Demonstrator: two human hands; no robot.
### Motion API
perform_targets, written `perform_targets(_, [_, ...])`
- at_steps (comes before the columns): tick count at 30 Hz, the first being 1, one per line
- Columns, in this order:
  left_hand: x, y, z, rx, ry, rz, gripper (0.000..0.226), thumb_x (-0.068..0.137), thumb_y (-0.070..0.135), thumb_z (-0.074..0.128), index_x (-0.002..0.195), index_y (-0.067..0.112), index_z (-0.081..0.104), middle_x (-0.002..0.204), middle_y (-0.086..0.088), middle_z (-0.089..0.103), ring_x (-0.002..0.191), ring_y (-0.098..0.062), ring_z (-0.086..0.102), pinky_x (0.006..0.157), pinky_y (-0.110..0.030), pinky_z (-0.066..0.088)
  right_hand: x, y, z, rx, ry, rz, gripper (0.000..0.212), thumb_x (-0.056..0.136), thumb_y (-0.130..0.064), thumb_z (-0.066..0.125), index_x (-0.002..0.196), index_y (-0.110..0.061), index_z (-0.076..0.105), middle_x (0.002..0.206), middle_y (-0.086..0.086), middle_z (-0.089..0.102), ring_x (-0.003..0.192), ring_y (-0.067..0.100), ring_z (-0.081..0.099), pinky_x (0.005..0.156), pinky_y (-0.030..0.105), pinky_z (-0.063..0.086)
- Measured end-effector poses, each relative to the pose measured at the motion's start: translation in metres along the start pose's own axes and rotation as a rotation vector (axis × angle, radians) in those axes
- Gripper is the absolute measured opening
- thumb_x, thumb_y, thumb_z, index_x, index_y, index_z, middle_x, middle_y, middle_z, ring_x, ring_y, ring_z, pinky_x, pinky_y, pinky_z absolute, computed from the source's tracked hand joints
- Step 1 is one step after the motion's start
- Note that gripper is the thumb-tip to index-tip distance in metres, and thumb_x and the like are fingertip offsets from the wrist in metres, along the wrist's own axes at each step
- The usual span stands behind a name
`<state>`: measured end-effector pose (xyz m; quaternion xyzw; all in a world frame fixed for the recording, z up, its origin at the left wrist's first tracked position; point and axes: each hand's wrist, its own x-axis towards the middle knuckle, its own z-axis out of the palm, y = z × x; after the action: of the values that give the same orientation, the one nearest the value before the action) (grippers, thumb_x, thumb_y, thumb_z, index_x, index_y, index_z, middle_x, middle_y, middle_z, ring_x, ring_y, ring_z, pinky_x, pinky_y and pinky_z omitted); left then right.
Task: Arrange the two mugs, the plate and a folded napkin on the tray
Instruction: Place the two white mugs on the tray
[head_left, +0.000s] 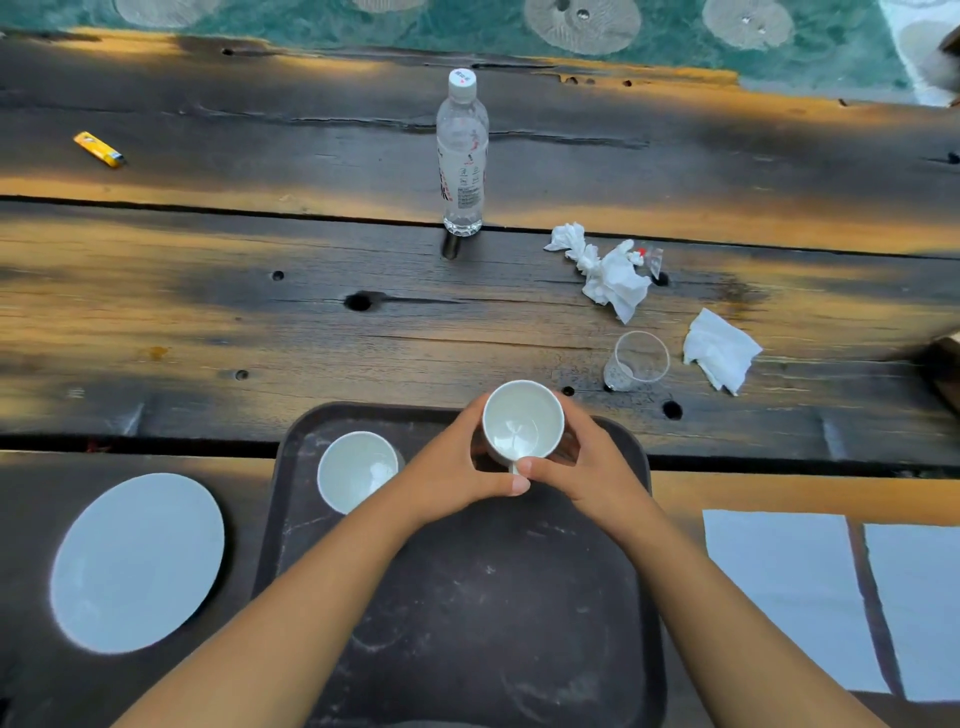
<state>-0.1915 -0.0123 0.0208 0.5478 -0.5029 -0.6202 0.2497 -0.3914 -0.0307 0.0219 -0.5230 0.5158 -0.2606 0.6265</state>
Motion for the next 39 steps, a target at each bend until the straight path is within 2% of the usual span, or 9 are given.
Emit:
perform_targets(7, [-0.016, -0.01, 0.028, 0.005, -0.011, -0.052, 0.091, 0.072, 0.028, 0.088, 0.142, 0.053, 0.036, 0.139, 0.021, 0.056, 0.13, -0.005, 0.054, 0.111, -0.045, 0.044, -0.024, 0.018, -0.006, -0.001, -0.001, 0.043, 0.075, 0.074, -0.006, 0.082, 0.135, -0.038, 0.054, 0.13, -0.017, 0.065, 0.125, 0.004, 0.059, 0.094, 0.016, 0.051])
perform_targets(12, [-0.025, -0.013, 0.043, 0.059, 0.007, -0.073, 0.088, 0.071, 0.035, 0.086, 0.137, 0.06, 0.034, 0.134, 0.028, 0.056, 0.126, 0.004, 0.053, 0.112, -0.039, 0.044, -0.034, 0.027, -0.012, -0.003, -0.019, 0.063, 0.079, 0.072, -0.006, 0.083, 0.137, -0.038, 0.052, 0.134, -0.014, 0.063, 0.128, 0.008, 0.058, 0.103, 0.028, 0.05])
perform_targets(19, [-0.023, -0.016, 0.056, 0.089, -0.007, -0.087, 0.089, 0.07, 0.036, 0.085, 0.137, 0.062, 0.032, 0.133, 0.034, 0.053, 0.123, 0.01, 0.052, 0.111, -0.034, 0.044, -0.045, 0.037, -0.02, -0.028, -0.005, 0.088, 0.078, 0.072, -0.008, 0.083, 0.136, -0.039, 0.052, 0.132, -0.016, 0.063, 0.128, 0.007, 0.058, 0.102, 0.024, 0.051])
perform_targets(25, [-0.021, -0.019, 0.063, 0.11, -0.013, -0.087, 0.087, 0.071, 0.037, 0.084, 0.128, 0.072, 0.029, 0.131, 0.037, 0.052, 0.123, 0.013, 0.05, 0.106, -0.027, 0.043, -0.048, 0.044, -0.023, -0.043, -0.001, 0.125, 0.083, 0.071, -0.01, 0.085, 0.141, -0.034, 0.048, 0.136, -0.013, 0.06, 0.13, 0.007, 0.056, 0.11, 0.037, 0.047])
perform_targets(32, [-0.022, -0.023, 0.062, 0.093, -0.009, -0.094, 0.087, 0.074, 0.034, 0.085, 0.134, 0.064, 0.031, 0.13, 0.039, 0.05, 0.123, 0.014, 0.049, 0.1, -0.018, 0.041, -0.044, 0.043, -0.023, -0.073, -0.018, 0.127, 0.08, 0.071, -0.013, 0.085, 0.137, -0.041, 0.05, 0.132, -0.019, 0.061, 0.127, 0.005, 0.057, 0.107, 0.033, 0.049])
perform_targets(39, [-0.021, -0.025, 0.063, 0.103, -0.011, -0.099, 0.089, 0.074, 0.038, 0.084, 0.137, 0.064, 0.027, 0.132, 0.041, 0.047, 0.122, 0.018, 0.046, 0.097, -0.016, 0.04, -0.044, 0.041, -0.025, -0.081, -0.034, 0.145, 0.081, 0.074, -0.01, 0.085, 0.14, -0.038, 0.047, 0.133, -0.017, 0.061, 0.124, 0.005, 0.06, 0.105, 0.031, 0.051])
